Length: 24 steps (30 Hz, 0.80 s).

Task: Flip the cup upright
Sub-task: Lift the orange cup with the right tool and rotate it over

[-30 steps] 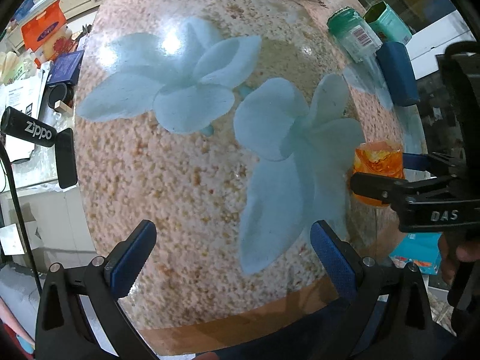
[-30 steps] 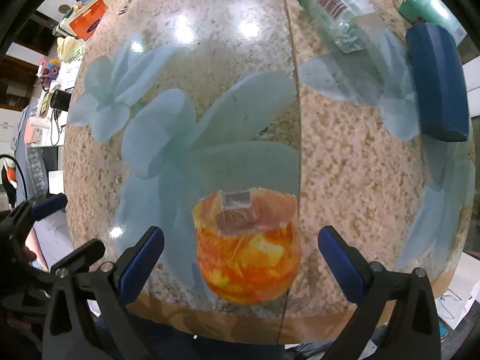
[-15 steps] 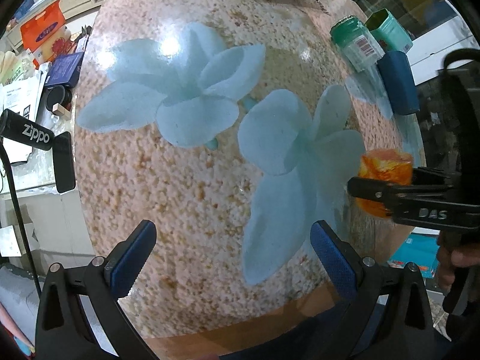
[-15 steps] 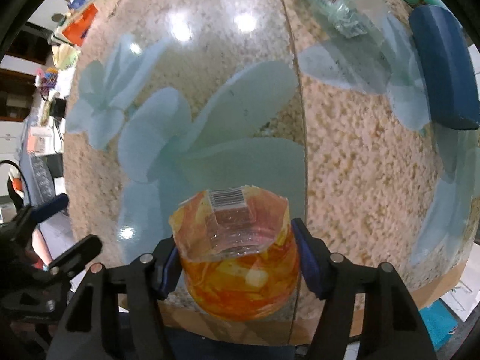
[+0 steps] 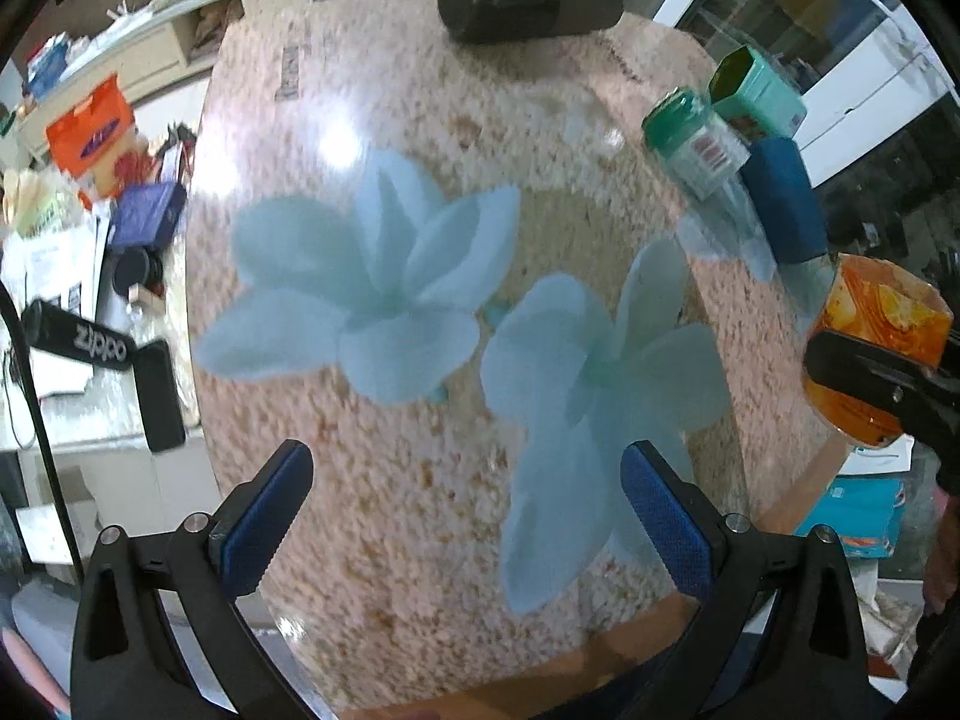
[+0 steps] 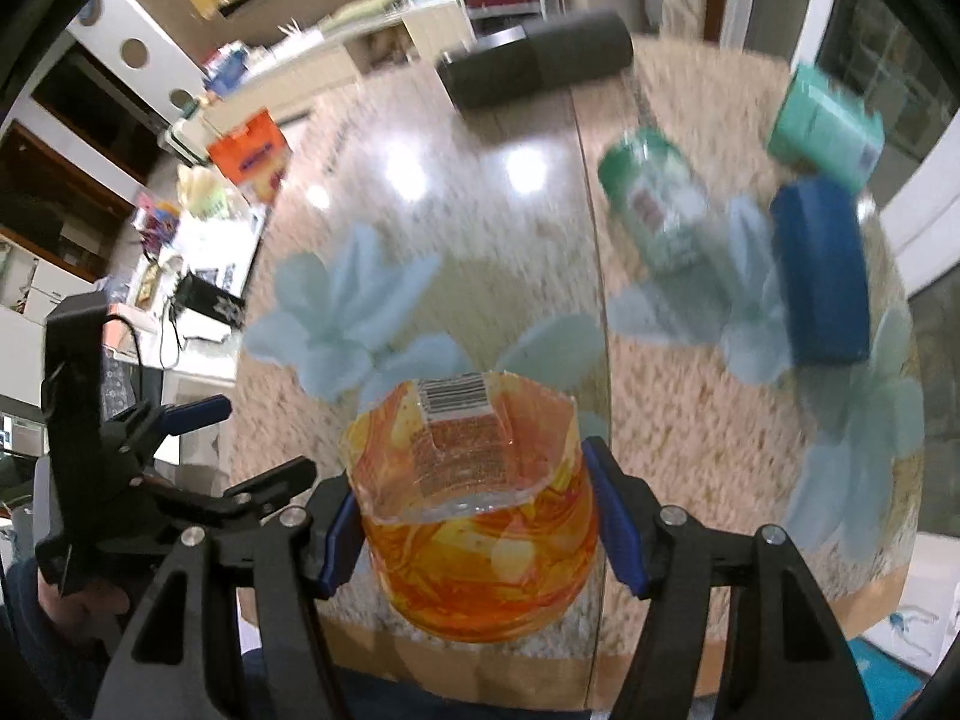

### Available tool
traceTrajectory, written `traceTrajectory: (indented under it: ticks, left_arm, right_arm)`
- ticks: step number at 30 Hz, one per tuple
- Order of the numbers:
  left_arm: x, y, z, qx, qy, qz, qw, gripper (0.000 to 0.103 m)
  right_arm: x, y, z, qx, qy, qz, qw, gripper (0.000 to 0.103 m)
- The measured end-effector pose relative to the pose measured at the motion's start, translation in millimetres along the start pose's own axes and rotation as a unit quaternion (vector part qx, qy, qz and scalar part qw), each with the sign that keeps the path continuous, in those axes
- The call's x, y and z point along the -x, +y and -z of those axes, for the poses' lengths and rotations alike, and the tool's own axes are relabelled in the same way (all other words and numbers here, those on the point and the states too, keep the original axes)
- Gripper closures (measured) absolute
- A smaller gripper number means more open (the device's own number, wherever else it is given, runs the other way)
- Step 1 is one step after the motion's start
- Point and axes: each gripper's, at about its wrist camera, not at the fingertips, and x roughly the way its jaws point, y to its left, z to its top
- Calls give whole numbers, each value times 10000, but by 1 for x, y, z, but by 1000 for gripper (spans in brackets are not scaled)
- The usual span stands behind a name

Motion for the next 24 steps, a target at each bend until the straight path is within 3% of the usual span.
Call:
traceTrajectory:
  ticks: [12, 24]
  left_arm:
    - [12, -12, -30, -266, -203, 175, 9993, 0]
    - [-25, -29, -37, -257, -51, -79, 9996, 0]
  right_arm:
    - [-3, 9, -9, 669, -1406, 34, 9878, 39]
    - [-61, -25, -3, 775, -1671, -54, 9829, 39]
